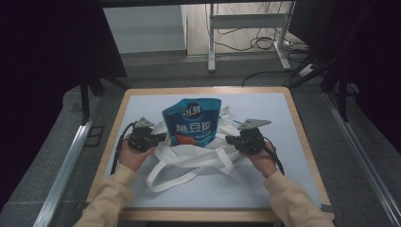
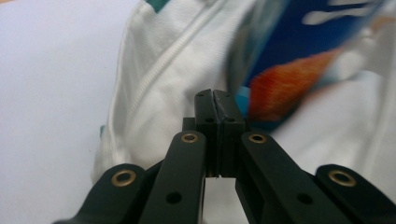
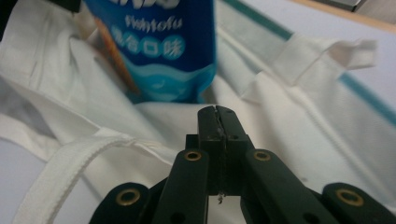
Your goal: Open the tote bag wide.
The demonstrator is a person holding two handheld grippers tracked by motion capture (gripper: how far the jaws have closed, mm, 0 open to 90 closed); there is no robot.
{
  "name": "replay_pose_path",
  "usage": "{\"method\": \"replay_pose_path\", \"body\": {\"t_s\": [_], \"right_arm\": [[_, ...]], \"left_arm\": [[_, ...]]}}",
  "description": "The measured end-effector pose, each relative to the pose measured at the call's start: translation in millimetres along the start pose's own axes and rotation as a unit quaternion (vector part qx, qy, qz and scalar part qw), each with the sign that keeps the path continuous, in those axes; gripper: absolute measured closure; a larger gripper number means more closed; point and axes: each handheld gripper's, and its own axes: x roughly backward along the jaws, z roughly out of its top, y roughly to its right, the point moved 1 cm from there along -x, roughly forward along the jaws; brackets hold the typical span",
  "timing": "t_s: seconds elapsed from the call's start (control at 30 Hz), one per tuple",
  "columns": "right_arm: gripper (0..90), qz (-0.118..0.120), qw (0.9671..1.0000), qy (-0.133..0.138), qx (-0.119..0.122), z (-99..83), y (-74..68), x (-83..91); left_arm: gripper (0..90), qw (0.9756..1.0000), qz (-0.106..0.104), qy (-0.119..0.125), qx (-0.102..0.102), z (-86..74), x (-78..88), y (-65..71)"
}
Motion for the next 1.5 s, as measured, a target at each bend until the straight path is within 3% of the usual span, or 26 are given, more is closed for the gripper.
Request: {"method": "replay_pose_path", "body": {"t_s": [0.1, 0.43, 0.67, 0.83, 0.97, 1.07, 1.3, 1.5], "right_arm": [[89.0, 0.016, 0.9998, -0.013, 0.003, -6.9, -4.6, -5.7], [89.0, 0.037, 0.9978, -0.055, 0.007, -39.0, -11.0, -11.7], [89.1, 0.045, 0.9959, -0.077, 0.009, -56.0, -15.2, -14.6], [89.1, 0.047, 0.996, -0.076, 0.008, -57.6, -15.0, -15.0], [89.1, 0.044, 0.9965, -0.07, 0.01, -56.8, -15.1, -14.4], [89.1, 0.04, 0.998, -0.049, 0.008, -52.4, -15.5, -10.1], [89.0, 0.022, 0.9996, 0.016, 0.003, -36.8, -12.2, 15.6], [89.0, 0.011, 0.999, 0.044, -0.005, -32.9, -4.1, 31.1]], "left_arm": [[89.9, 0.9999, 0.008, -0.015, 0.003, 5.0, -7.6, -5.1], [89.9, 0.999, 0.01, -0.018, 0.04, 5.3, -26.4, -20.7], [90.0, 0.9986, 0.011, -0.02, 0.047, 4.7, -32.1, -25.1], [89.9, 0.9987, 0.01, -0.018, 0.046, 4.3, -31.2, -24.6], [89.9, 0.9989, 0.009, -0.013, 0.043, 4.5, -28.8, -23.0], [89.9, 0.9993, 0.003, -0.003, 0.038, 5.4, -22.5, -21.0], [89.9, 0.9991, -0.011, 0.031, 0.025, 7.4, 3.3, -11.0], [89.8, 0.9982, -0.024, 0.055, 0.009, -3.4, 26.2, 0.8]]}}
